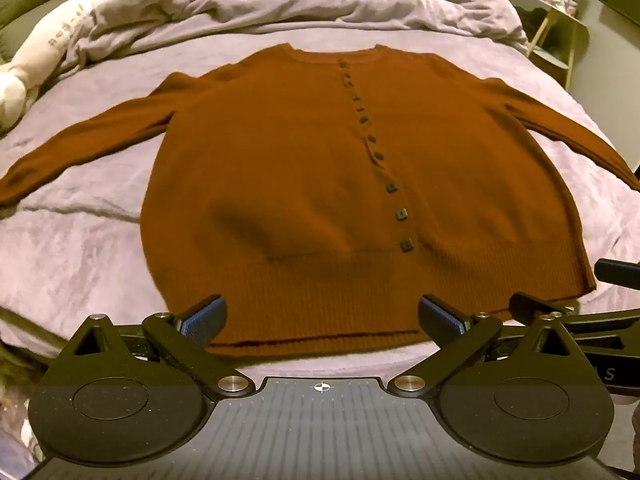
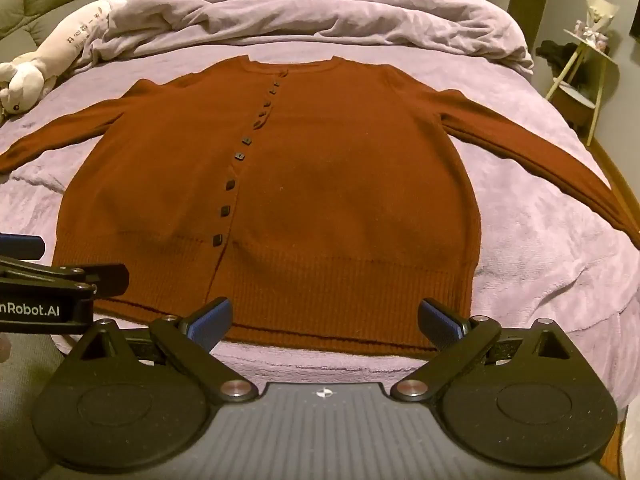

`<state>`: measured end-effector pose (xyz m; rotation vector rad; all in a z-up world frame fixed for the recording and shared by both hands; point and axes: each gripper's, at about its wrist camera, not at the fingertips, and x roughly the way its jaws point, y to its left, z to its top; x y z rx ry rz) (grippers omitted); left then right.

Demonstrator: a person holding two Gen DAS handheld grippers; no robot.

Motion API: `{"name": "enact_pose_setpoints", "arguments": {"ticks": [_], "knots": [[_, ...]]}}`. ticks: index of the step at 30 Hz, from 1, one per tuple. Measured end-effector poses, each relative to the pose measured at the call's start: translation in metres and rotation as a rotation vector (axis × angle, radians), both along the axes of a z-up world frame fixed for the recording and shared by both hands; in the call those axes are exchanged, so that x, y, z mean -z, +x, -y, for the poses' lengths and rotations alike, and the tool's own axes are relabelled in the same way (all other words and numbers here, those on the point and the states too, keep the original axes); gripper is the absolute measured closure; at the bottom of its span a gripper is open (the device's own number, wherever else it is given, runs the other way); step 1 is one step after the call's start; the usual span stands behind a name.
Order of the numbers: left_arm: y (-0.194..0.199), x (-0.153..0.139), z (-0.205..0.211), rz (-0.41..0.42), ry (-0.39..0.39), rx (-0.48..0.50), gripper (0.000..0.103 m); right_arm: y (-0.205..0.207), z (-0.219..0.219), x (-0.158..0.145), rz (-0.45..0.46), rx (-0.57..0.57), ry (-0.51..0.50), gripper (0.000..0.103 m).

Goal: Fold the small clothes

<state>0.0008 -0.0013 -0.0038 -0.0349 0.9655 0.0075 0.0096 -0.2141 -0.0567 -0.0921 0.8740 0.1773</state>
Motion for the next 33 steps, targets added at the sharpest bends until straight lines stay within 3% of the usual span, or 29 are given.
{"name": "enact_pose_setpoints", "arguments": {"ticks": [33], "knots": [[0.0006,0.0054,-0.0041,-0.007,-0.016,-0.009,0.000,-0.0015,0.0067,0.0016,0.004,0.014,0.012,0.004]]}}
